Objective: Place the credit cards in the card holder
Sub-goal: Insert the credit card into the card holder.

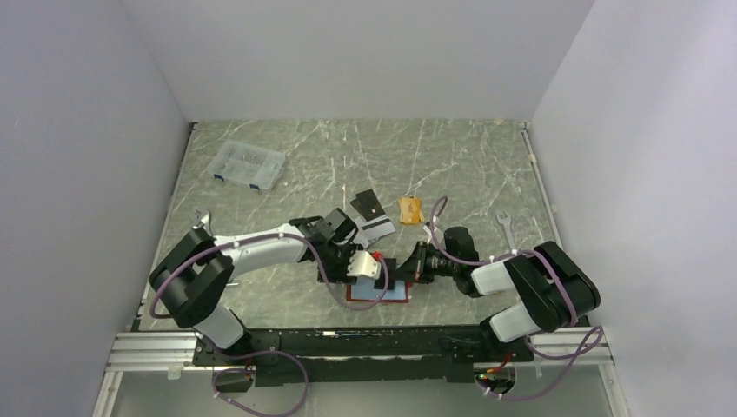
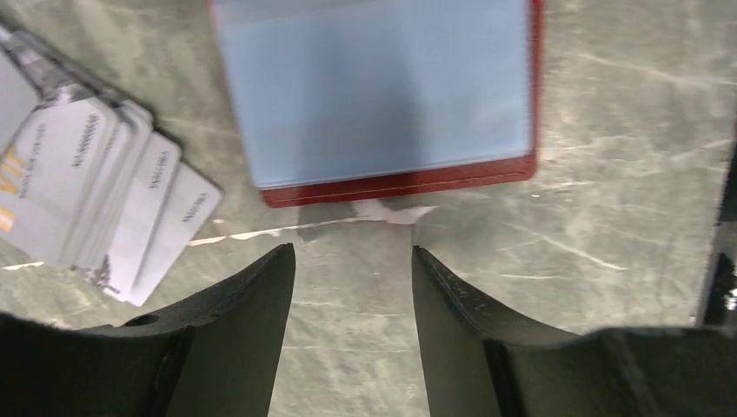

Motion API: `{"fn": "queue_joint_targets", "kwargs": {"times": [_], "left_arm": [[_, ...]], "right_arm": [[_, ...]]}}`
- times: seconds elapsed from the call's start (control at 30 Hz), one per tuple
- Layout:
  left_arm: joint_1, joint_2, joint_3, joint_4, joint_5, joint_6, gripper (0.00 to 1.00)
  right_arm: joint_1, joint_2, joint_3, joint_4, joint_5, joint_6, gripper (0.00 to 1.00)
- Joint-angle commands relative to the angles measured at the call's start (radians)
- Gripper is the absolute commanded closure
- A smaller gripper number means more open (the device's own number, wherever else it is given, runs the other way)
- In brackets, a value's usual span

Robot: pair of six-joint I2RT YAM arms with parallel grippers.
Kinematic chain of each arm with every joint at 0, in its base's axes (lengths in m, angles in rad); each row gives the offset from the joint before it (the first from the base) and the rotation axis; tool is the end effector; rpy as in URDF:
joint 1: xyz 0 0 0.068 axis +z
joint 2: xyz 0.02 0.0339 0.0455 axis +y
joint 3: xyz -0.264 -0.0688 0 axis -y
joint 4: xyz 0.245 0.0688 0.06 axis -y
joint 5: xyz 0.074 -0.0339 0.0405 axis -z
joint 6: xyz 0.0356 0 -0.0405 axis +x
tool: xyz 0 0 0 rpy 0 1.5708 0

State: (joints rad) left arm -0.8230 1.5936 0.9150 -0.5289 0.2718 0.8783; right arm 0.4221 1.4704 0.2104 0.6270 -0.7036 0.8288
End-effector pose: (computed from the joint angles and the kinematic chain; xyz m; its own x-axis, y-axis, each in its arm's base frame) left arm 0.1922 -0.2212 0.1691 0.1877 0.8879 -0.4200 0.9816 -0.1539 0.1133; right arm 0.1795 0.1059 0.1014 -0.9457 0.1914 -0.2627 -0.1349 0.5043 0.8529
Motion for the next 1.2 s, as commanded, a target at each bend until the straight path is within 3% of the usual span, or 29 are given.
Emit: {"fn": "queue_joint_targets", "kwargs": {"times": [0.0, 0.27, 0.67, 0.87, 1.17], "left_arm": [[-0.054, -0.091, -0.087, 0.06, 0.025, 0.025, 0.41], [-0.122, -0.066, -0.078, 0.072, -0.008, 0.058, 0.4], [-0.167, -0.003, -0.043, 0.119, -0.009, -0.04, 0.44], [-0.176, 0.015, -0.039, 0.128, -0.032, -0.084, 0.48], [-0.209, 0.051, -0.04, 0.112, -0.087, -0.122, 0.68]], "right_arm": [[0.0, -0.02, 0.013, -0.03, 0.03, -0.041, 1.0], [0.001, -0.038, 0.026, -0.065, 0.026, -0.056, 1.0], [-0.014, -0.108, 0.053, -0.13, 0.023, -0.075, 1.0], [-0.02, -0.131, 0.016, -0.07, 0.018, -0.03, 1.0], [-0.021, -0.069, -0.041, 0.081, 0.01, 0.052, 1.0]]}}
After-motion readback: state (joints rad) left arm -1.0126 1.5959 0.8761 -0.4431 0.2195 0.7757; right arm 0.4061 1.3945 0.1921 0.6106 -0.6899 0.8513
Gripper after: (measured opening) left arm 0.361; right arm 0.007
